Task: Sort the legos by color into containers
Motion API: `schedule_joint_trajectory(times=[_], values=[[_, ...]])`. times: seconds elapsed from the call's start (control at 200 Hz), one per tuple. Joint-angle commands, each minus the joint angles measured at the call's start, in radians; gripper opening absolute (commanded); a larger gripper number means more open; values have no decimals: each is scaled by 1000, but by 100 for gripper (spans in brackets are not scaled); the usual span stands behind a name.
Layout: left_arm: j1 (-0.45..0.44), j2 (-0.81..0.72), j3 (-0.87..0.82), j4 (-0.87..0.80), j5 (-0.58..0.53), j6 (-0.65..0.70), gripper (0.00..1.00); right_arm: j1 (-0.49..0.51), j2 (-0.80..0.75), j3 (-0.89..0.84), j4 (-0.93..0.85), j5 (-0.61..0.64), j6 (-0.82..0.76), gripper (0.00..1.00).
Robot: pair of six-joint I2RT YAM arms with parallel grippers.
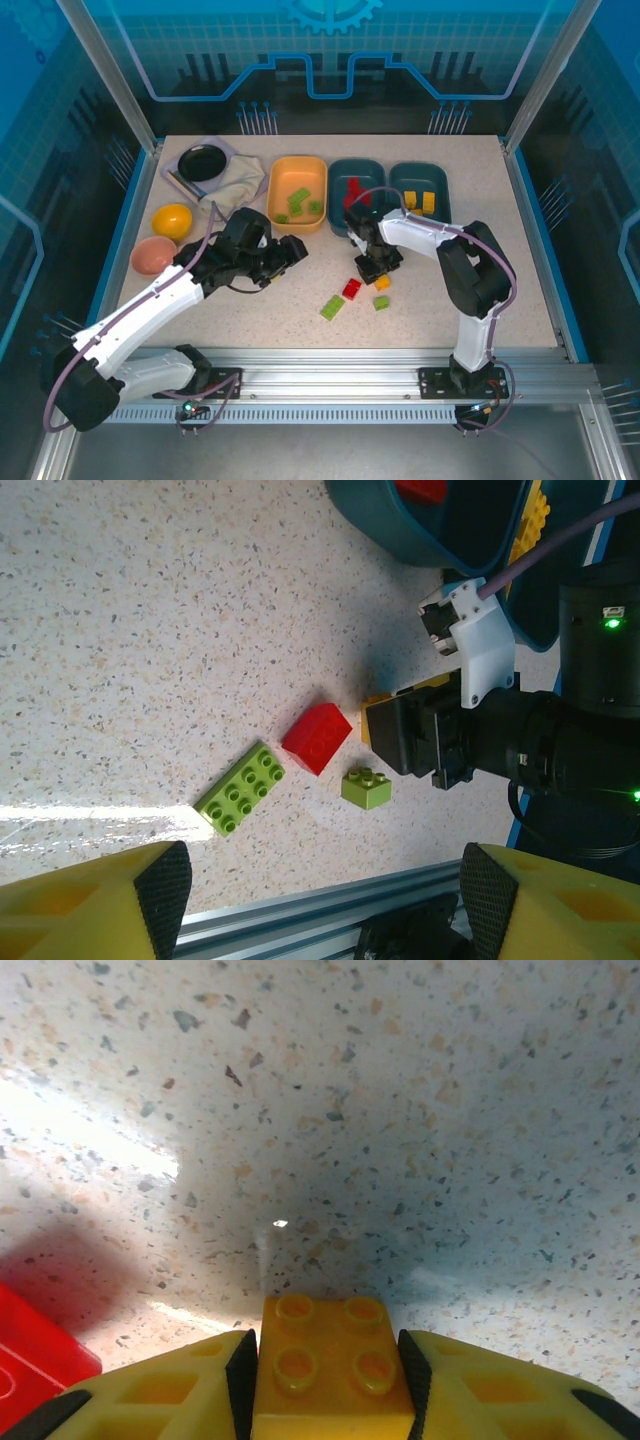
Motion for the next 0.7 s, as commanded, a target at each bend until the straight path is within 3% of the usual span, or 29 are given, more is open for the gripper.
schedule_joint_trajectory(times=[0.0,0.135,0.265,0.445,0.695], values=[[-5,-5,-12,34,30,-21,75,-11,8,-18,-6,-31,40,43],[-8,4,-7,35,32,-16,75,-11,-28,-22,-12,-10,61,33],[-17,18,11,40,30,-10,75,-23,-138,-13,-37,54,96,30],[-30,95,94,58,36,16,75,-172,-256,66,-82,122,119,29],[-29,269,255,119,72,47,75,-399,-57,315,-109,204,92,29]])
